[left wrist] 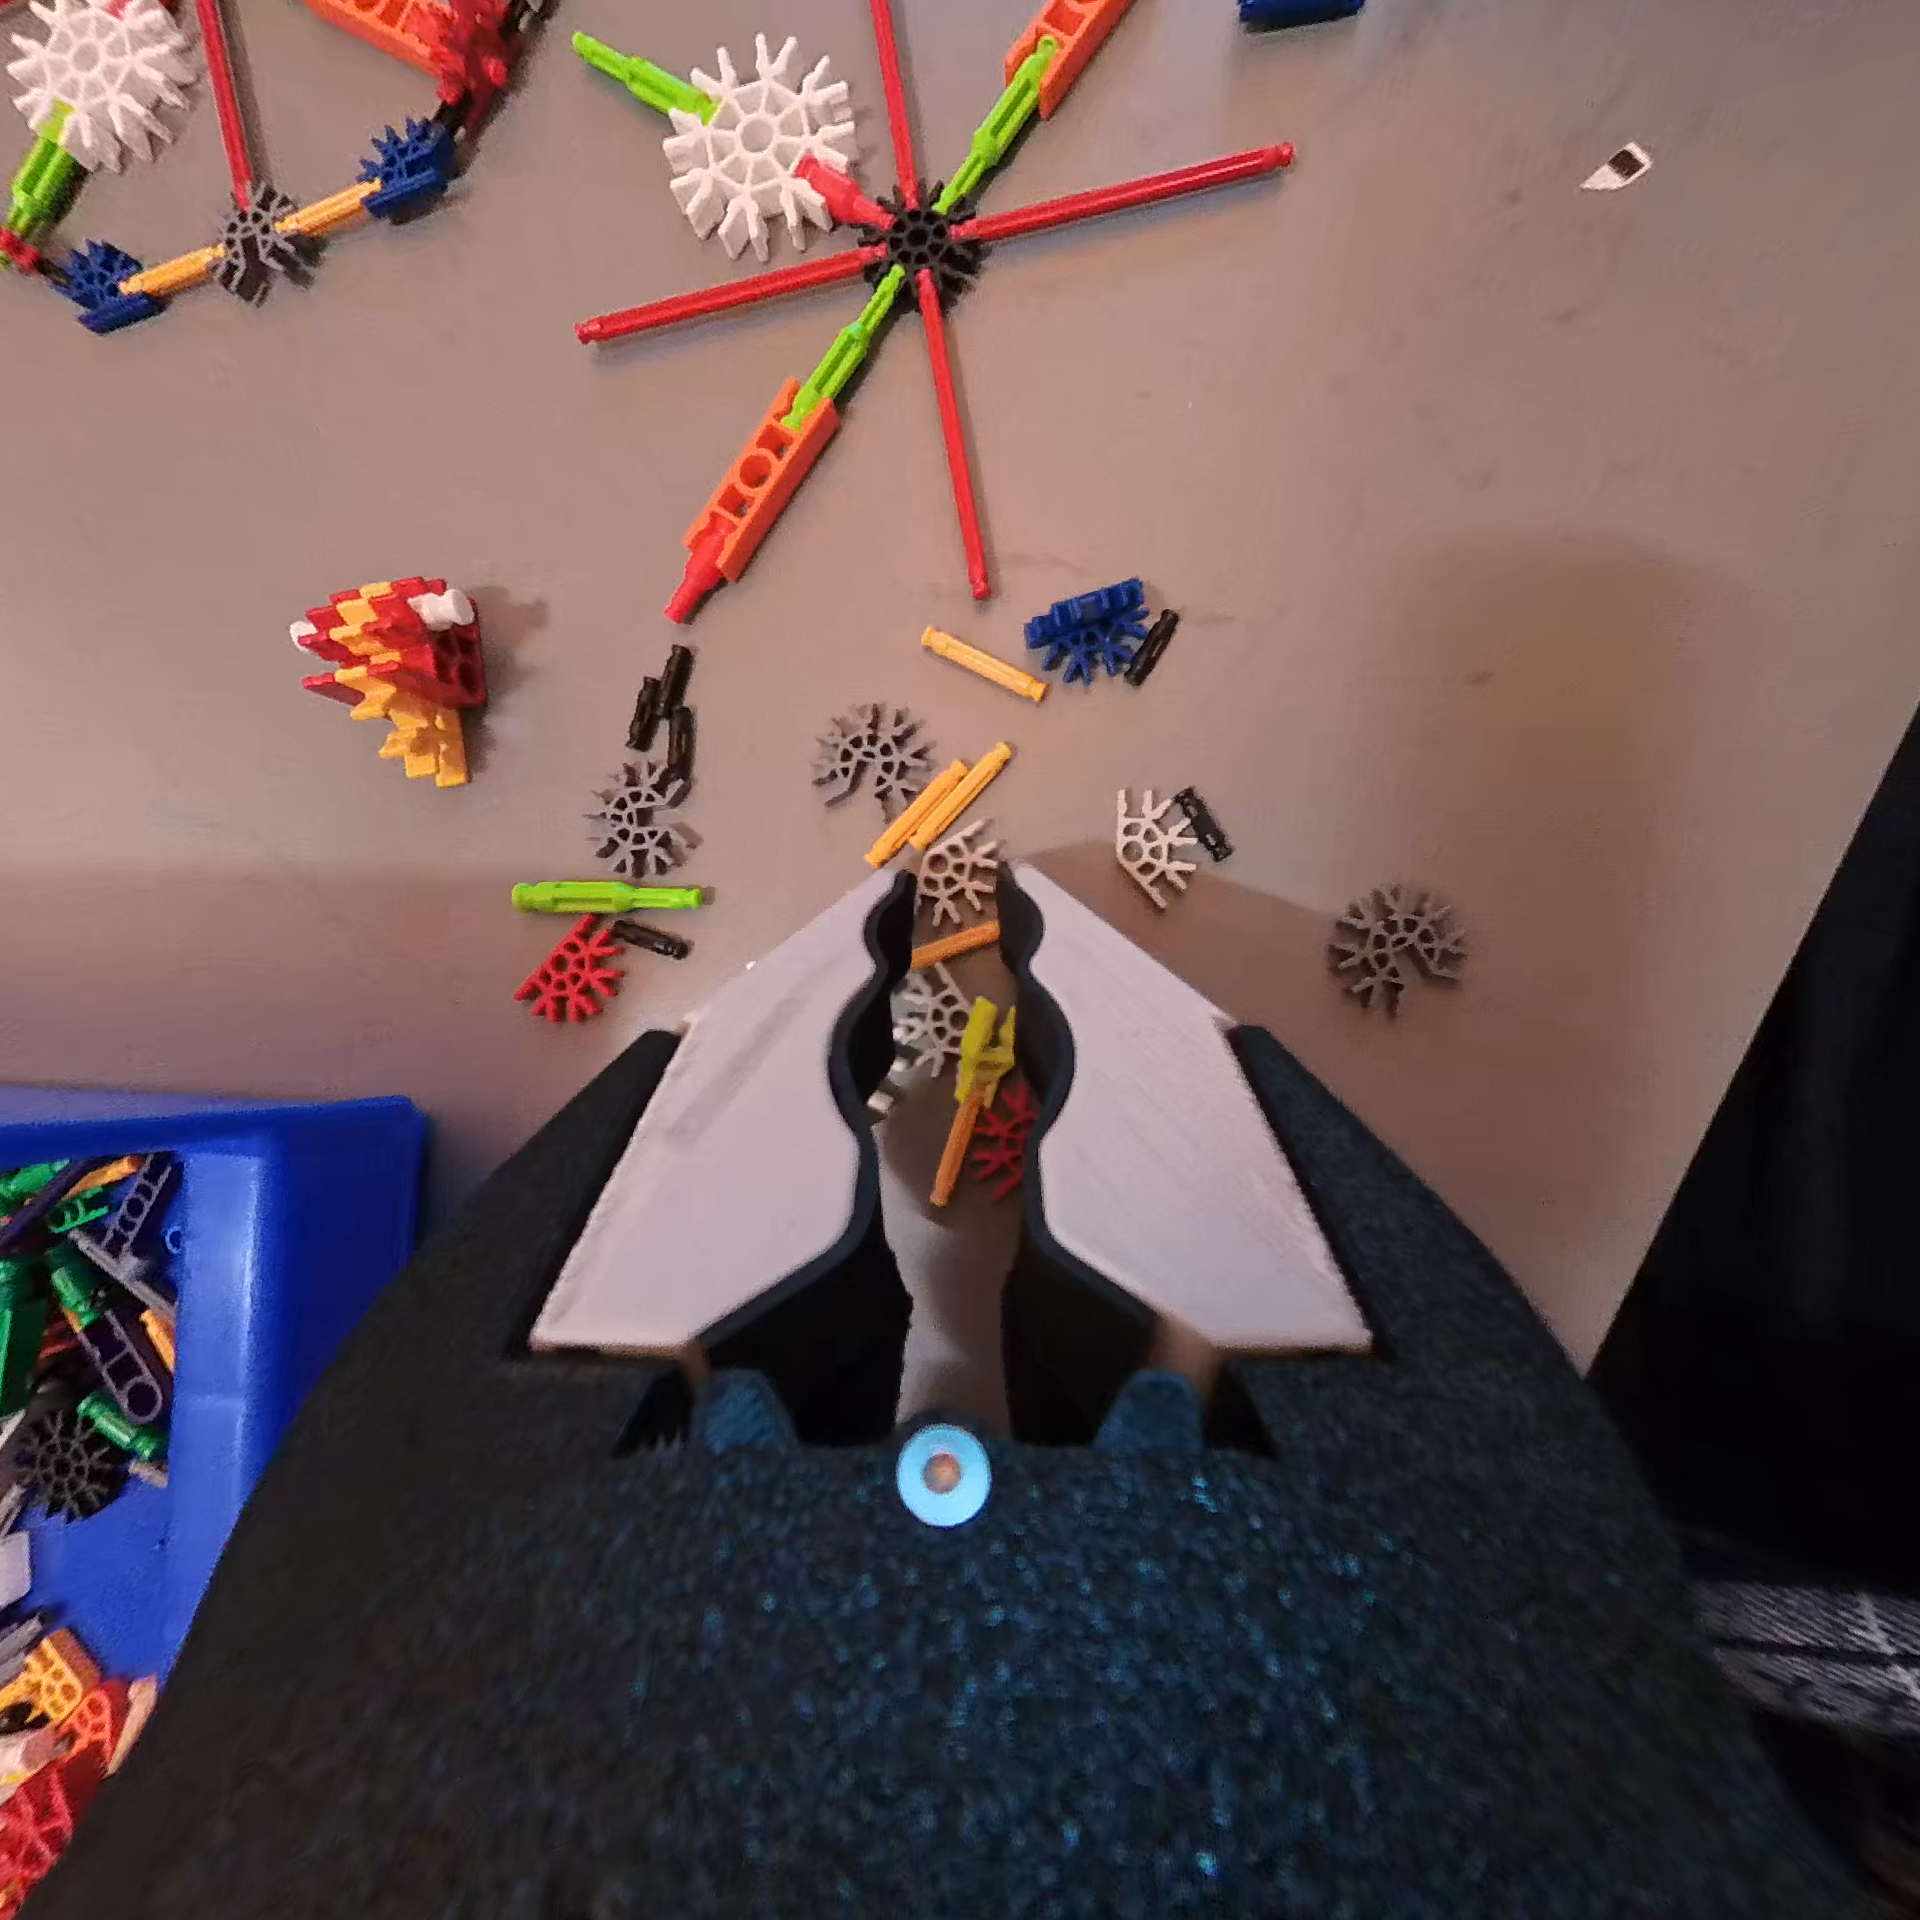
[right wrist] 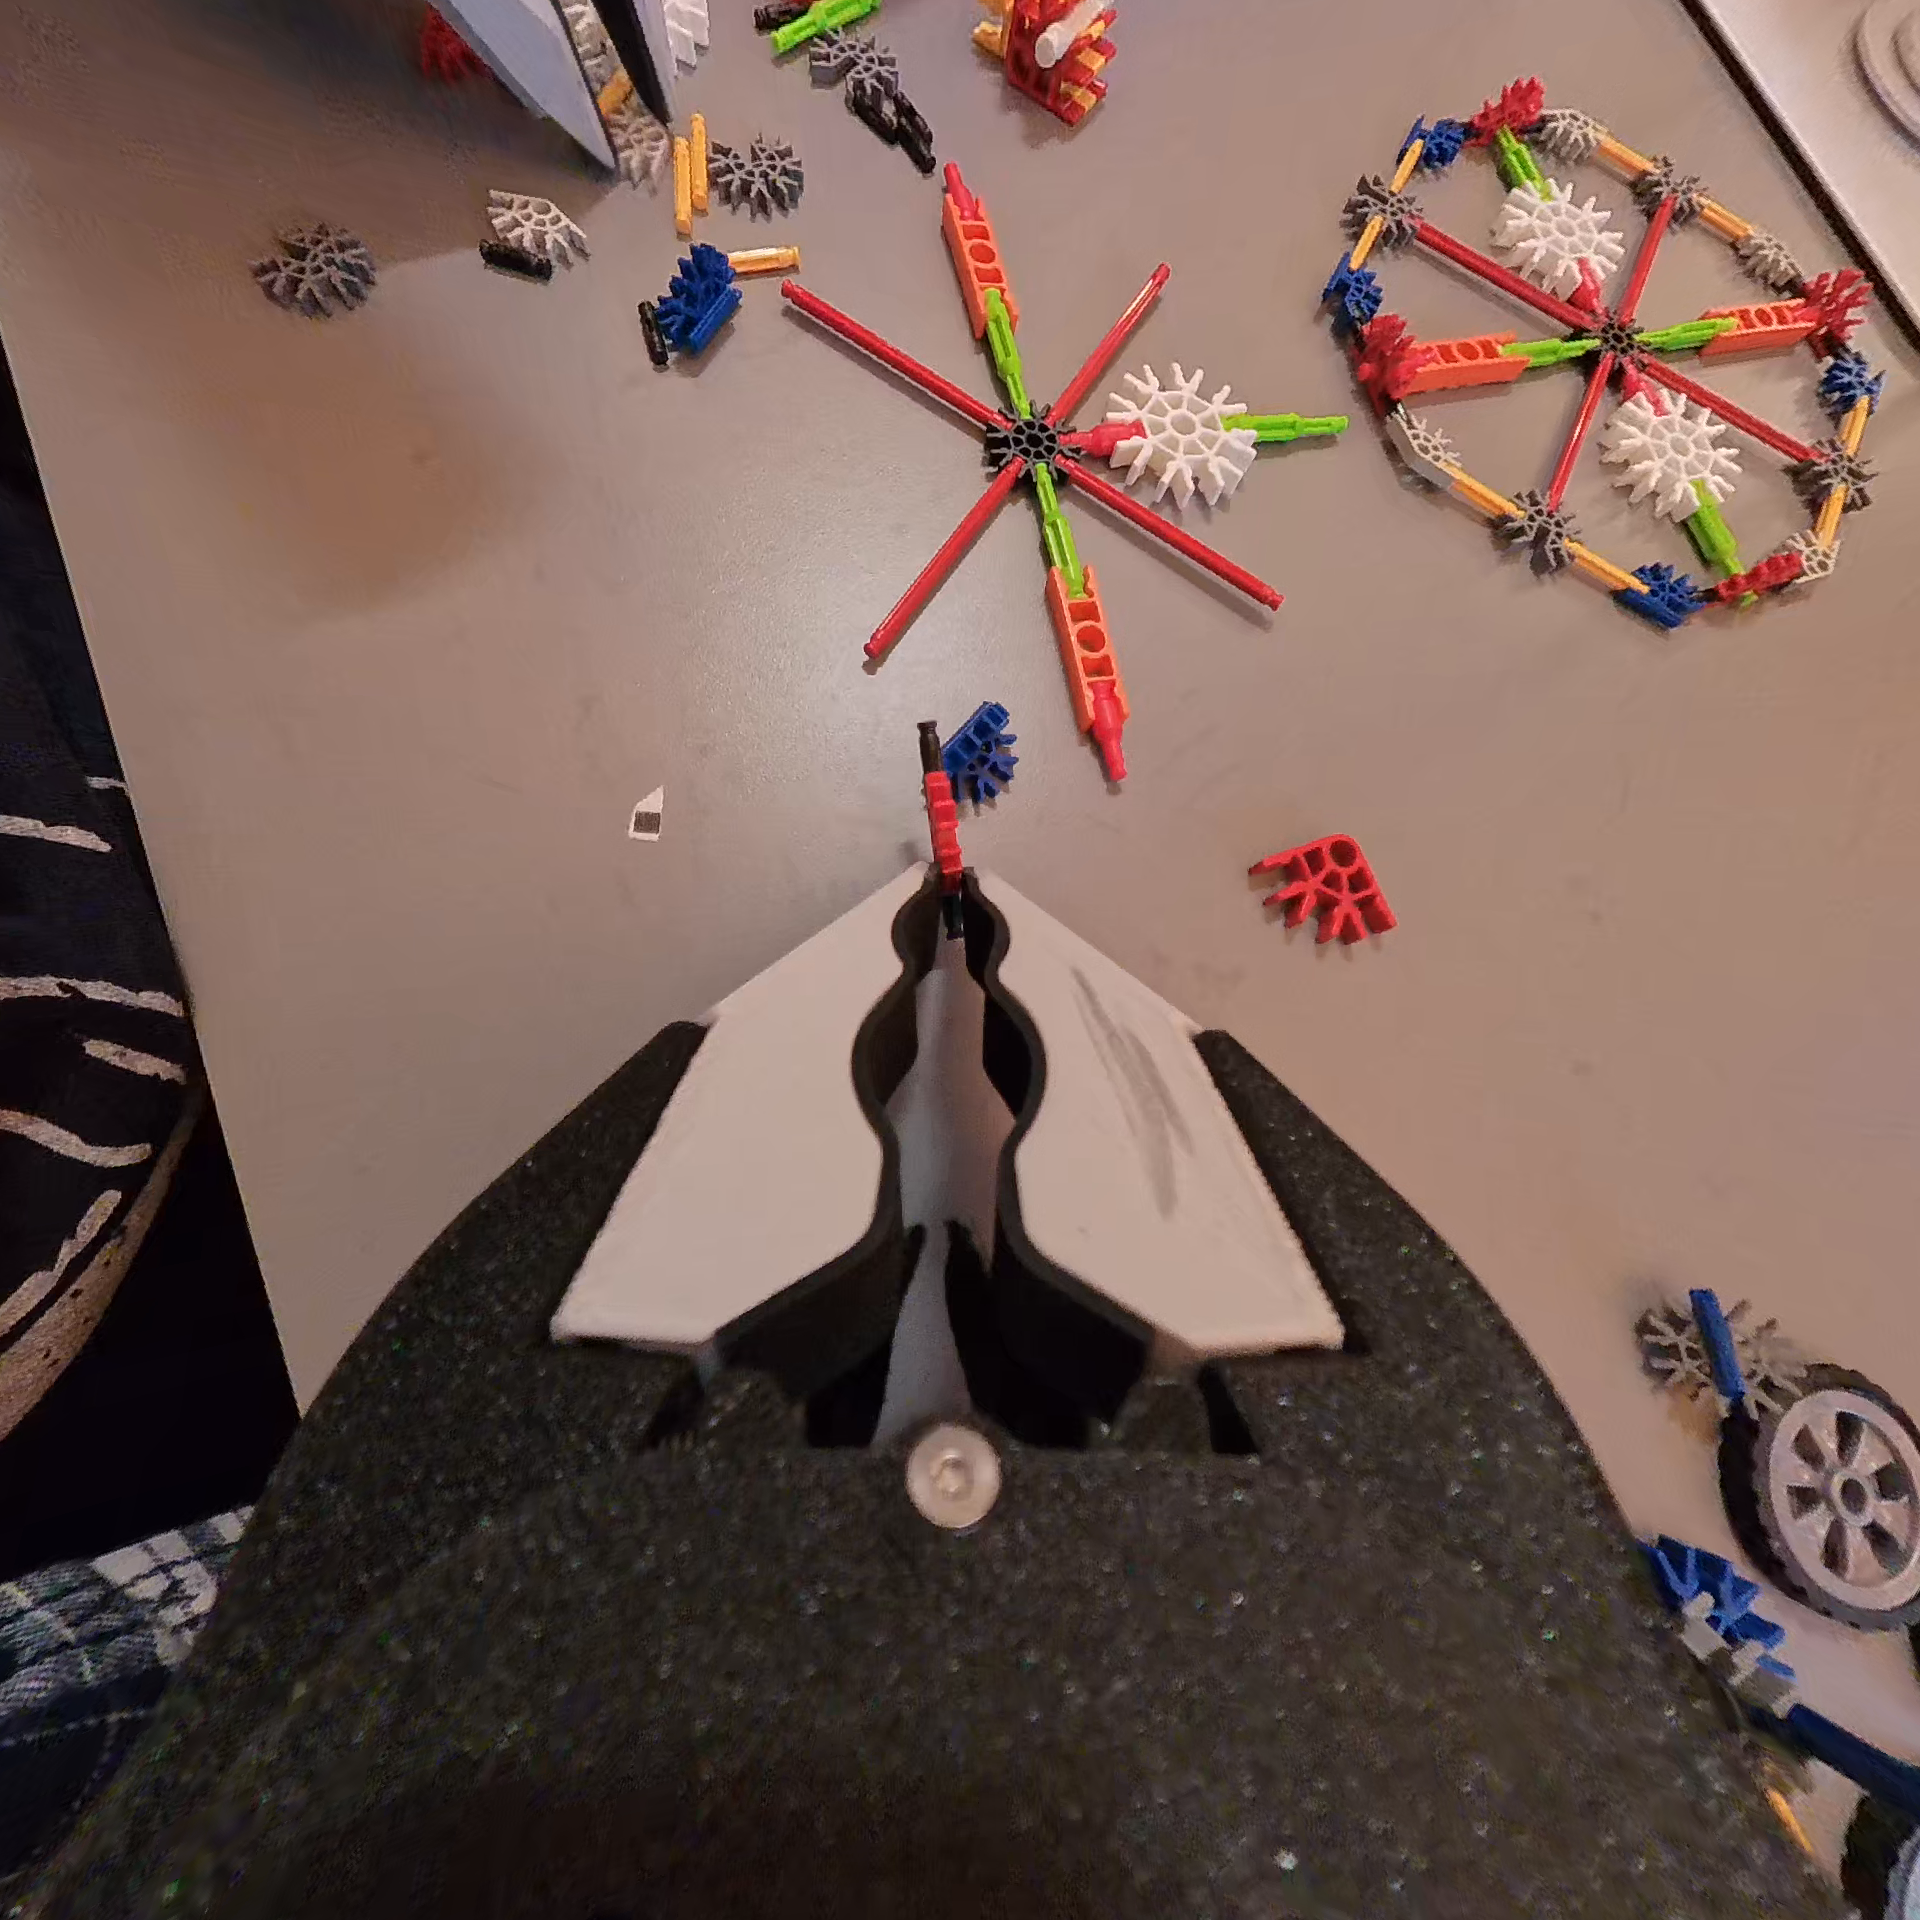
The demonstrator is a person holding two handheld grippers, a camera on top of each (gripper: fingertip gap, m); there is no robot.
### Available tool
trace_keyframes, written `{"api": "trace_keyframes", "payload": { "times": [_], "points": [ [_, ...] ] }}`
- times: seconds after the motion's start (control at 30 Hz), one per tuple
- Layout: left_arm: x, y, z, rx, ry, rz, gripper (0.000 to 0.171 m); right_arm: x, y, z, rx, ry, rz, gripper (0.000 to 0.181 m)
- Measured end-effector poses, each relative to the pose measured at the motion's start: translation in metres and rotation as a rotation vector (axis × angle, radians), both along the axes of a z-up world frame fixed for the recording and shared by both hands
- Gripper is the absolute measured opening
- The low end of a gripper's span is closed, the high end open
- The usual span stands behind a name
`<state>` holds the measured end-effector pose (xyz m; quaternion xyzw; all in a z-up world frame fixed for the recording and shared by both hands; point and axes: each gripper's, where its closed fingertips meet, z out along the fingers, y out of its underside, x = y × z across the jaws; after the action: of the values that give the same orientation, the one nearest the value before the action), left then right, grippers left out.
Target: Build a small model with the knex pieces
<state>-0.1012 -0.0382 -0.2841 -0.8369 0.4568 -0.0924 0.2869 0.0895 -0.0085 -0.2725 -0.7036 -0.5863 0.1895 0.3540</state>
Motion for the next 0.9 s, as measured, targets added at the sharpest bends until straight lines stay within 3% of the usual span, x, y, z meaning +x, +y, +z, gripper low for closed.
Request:
{"api": "trace_keyframes", "payload": {
  "times": [0.4,0.67,0.9],
  "points": [
    [0.020,0.001,0.024,0.050,-0.063,-0.055,0.014,0.002,-0.001,0.002,0.001,0.005,-0.002,0.002],
    [0.089,-0.002,0.025,0.051,-0.132,-0.216,0.014,0.008,-0.004,0.003,-0.007,0.005,-0.019,0.002],
    [0.153,0.000,0.010,0.065,-0.109,-0.320,0.014,0.021,-0.010,0.001,-0.030,0.000,-0.051,0.002]
  ]
}}
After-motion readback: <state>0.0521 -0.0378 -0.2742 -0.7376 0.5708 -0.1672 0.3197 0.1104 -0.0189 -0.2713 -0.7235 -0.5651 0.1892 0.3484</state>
